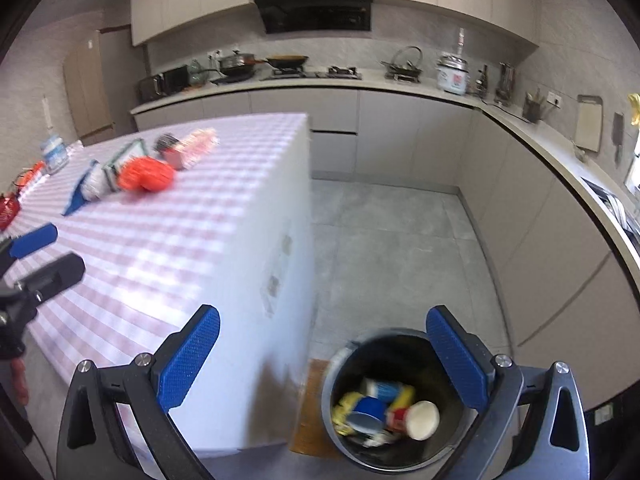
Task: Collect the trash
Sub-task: 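Move both tools back to the table toward the plastic bags, then grasp the clear plastic bag with the left tool while the right tool grasps the red plastic bag, then carry the clear and red plastic bags in both tools over the bin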
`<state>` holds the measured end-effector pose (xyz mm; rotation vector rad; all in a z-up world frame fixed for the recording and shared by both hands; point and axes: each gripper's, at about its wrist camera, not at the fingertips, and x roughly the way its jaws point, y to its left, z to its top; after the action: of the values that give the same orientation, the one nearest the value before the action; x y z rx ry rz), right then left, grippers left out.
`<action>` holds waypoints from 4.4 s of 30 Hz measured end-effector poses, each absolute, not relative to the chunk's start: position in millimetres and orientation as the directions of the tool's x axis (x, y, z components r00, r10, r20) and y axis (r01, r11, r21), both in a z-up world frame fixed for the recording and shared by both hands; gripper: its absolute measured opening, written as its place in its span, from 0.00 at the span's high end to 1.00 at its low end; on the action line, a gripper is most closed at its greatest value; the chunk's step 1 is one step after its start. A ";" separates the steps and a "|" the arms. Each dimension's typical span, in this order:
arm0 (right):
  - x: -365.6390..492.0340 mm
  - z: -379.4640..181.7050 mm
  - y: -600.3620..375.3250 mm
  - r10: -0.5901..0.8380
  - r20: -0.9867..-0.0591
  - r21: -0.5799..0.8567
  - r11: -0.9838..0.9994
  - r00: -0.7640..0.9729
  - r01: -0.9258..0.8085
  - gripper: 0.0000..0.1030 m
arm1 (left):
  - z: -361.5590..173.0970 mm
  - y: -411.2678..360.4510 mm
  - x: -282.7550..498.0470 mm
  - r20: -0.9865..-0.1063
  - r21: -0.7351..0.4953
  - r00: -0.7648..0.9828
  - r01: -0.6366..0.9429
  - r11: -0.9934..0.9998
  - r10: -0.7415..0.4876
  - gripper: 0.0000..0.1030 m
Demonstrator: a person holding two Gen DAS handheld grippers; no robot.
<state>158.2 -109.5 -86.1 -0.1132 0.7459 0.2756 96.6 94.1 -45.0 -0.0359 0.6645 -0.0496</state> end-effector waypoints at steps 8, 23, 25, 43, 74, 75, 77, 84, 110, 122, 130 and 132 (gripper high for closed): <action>151.9 -59.2 -1.3 0.282 -0.645 0.017 0.934 0.710 -0.356 0.00 | -39.3 189.5 75.6 -0.609 -0.043 0.793 -0.043 0.998 0.008 0.00; 128.9 -41.7 124.7 0.360 -0.625 0.034 0.899 0.693 -0.437 0.00 | -31.7 301.6 45.0 -0.590 -0.049 0.805 -0.110 0.993 0.060 0.00; 126.5 -41.2 134.6 0.347 -0.630 0.016 0.900 0.694 -0.436 0.00 | -31.5 313.2 41.5 -0.585 -0.052 0.809 -0.114 0.992 0.062 0.00; 154.6 -47.7 184.8 0.280 -0.640 -0.047 0.916 0.716 -0.399 0.00 | -54.6 391.7 63.4 -0.639 -0.070 0.762 -0.190 0.979 0.102 0.04; 329.2 -118.8 212.8 0.327 -0.734 0.032 0.892 0.596 -0.450 0.00 | -84.5 371.6 234.8 -0.685 -0.072 0.728 -0.081 0.994 0.010 0.11; 332.4 -120.8 213.3 0.330 -0.737 0.036 0.890 0.590 -0.454 0.00 | -87.1 371.4 237.4 -0.690 -0.069 0.723 -0.080 0.994 0.010 0.11; 337.6 -123.9 213.5 0.339 -0.742 0.049 0.888 0.578 -0.458 0.02 | -93.5 368.7 244.8 -0.704 -0.060 0.710 -0.071 0.996 0.008 0.13; 344.8 -131.6 213.9 0.392 -0.756 0.105 0.863 0.524 -0.494 0.41 | -105.7 362.5 250.0 -0.733 -0.021 0.679 -0.053 0.998 0.021 0.43; 262.1 -76.2 179.5 0.411 -0.676 0.103 0.875 0.612 -0.474 0.55 | -49.5 346.2 162.5 -0.645 -0.067 0.764 -0.028 0.997 -0.022 0.48; 155.5 -31.0 114.6 0.322 -0.605 0.061 0.931 0.728 -0.361 0.55 | -20.2 300.3 97.8 -0.586 -0.074 0.802 0.087 0.993 -0.114 0.48; 109.0 -15.8 57.3 0.245 -0.593 0.051 0.962 0.767 -0.268 0.55 | -12.1 256.6 78.4 -0.570 -0.070 0.800 0.179 0.981 -0.187 0.48; 101.1 -12.4 43.4 0.231 -0.588 0.050 0.967 0.775 -0.250 0.55 | -10.4 246.8 76.8 -0.566 -0.071 0.800 0.193 0.979 -0.199 0.48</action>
<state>101.1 43.4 -12.4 -0.0310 0.6329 0.2600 76.8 246.8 -10.4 -0.0095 0.6084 -0.2105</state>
